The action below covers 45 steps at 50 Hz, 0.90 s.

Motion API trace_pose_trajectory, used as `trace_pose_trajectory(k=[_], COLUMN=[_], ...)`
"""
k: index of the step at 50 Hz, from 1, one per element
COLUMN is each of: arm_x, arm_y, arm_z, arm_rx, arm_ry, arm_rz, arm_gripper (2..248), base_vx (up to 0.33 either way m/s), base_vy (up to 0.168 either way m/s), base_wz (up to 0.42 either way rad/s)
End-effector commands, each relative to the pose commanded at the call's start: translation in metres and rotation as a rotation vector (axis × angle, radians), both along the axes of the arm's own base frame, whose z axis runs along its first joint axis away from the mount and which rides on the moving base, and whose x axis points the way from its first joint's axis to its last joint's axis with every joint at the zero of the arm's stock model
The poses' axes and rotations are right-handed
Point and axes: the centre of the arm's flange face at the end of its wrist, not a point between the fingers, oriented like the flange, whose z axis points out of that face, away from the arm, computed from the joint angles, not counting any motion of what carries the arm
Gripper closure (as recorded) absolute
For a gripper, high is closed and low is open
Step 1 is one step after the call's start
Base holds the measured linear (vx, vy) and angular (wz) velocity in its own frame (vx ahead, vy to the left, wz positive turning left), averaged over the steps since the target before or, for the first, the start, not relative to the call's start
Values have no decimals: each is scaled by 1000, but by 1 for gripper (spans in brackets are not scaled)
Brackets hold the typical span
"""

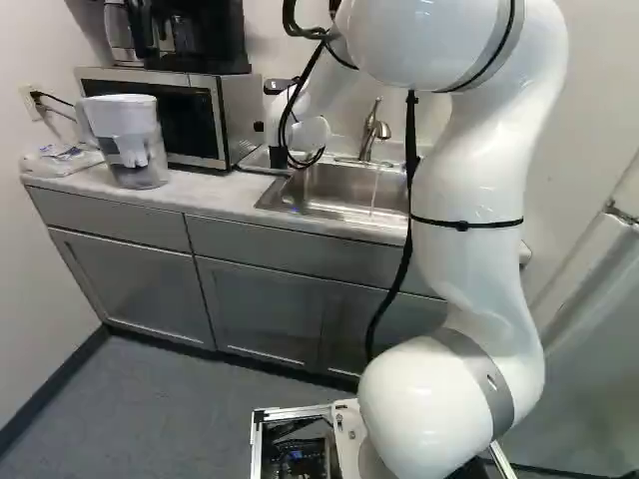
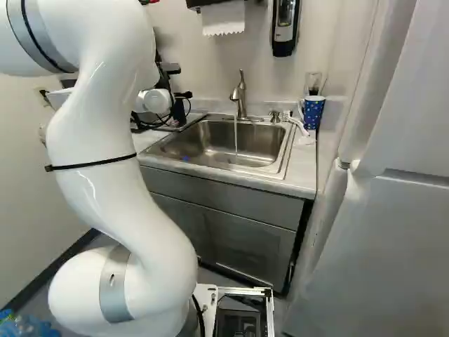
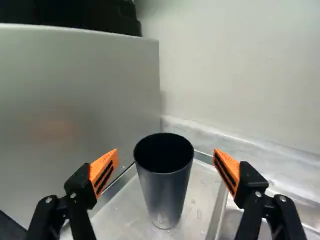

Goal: Rinse the cup and place it in the tray

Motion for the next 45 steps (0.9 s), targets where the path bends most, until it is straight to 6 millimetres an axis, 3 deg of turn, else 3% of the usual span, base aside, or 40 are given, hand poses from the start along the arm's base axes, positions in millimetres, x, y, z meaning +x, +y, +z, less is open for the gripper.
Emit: trace_pose_trajectory(k=[45], arm_x=[1], arm_y=[-3], arm_z=[51], arm_rx=[23], arm_ry=[-85], arm_rz=[-5], arm_gripper=[3], base_vx=[0], base_vy=[0], base_wz=[0])
